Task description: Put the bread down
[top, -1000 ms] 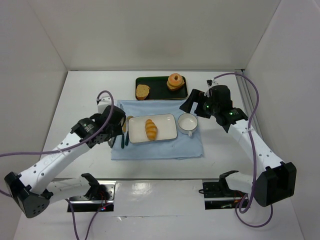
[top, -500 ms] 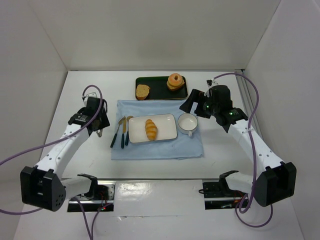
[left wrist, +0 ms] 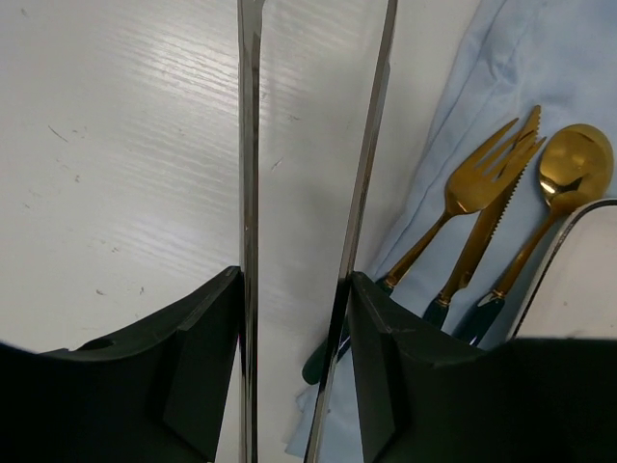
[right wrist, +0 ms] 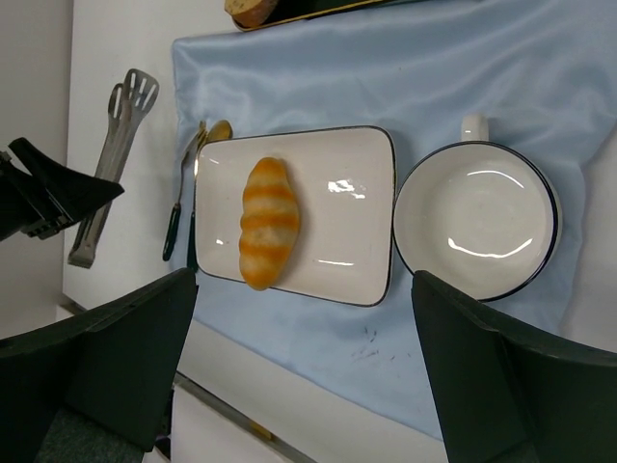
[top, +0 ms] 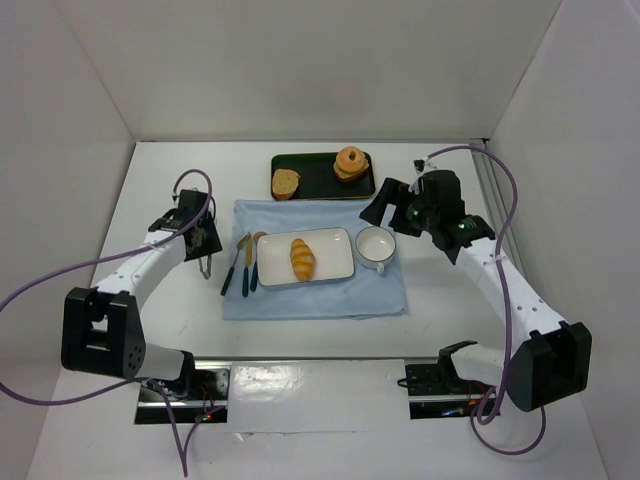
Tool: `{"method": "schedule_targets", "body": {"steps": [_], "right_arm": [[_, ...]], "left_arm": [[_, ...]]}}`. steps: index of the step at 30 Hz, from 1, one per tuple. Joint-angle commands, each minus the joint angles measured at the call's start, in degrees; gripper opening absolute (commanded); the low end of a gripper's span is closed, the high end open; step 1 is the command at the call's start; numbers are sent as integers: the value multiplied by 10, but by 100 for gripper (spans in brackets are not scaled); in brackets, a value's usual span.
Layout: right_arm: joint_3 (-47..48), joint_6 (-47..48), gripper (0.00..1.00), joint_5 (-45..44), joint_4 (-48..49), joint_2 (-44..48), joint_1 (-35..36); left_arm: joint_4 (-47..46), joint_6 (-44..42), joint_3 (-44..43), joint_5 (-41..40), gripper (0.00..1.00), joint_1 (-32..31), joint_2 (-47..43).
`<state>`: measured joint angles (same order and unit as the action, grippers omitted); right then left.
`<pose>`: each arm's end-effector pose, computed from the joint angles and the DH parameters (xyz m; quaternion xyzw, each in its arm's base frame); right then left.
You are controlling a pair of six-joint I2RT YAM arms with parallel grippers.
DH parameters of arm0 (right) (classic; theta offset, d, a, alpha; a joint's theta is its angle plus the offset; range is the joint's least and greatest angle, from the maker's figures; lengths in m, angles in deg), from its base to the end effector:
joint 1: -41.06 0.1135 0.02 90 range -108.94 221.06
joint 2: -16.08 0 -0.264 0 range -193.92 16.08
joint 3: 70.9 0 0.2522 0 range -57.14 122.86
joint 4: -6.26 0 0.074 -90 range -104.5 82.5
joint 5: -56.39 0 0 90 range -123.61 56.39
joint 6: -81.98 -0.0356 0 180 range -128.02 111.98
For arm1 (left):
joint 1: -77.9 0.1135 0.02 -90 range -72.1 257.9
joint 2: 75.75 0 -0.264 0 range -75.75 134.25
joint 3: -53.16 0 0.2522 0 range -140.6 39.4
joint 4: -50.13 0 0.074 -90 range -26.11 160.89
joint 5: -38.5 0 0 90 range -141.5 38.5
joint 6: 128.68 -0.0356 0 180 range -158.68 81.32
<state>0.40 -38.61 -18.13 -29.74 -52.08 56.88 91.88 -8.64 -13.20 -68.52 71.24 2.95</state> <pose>0.2520 0.0813 0.3136 0.0480 0.8713 0.2954 0.3889 0.2773 -0.0219 0.2310 -0.2353 0.9121 0.0376 0.3337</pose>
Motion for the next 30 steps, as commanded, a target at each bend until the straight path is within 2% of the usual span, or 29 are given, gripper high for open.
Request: {"method": "schedule_targets", "body": {"steps": [1, 10, 30], "right_arm": [[11, 3, 99, 8, 7, -1, -10], [16, 3, 99, 8, 7, -7, -15], [28, 8, 99, 2, -5, -17, -31]], "left_arm": [[-19, -10, -12, 13, 58, 9, 23], [-37, -10, -17, 18, 58, 27, 98], [-43, -27, -96, 34, 58, 60, 226]]}}
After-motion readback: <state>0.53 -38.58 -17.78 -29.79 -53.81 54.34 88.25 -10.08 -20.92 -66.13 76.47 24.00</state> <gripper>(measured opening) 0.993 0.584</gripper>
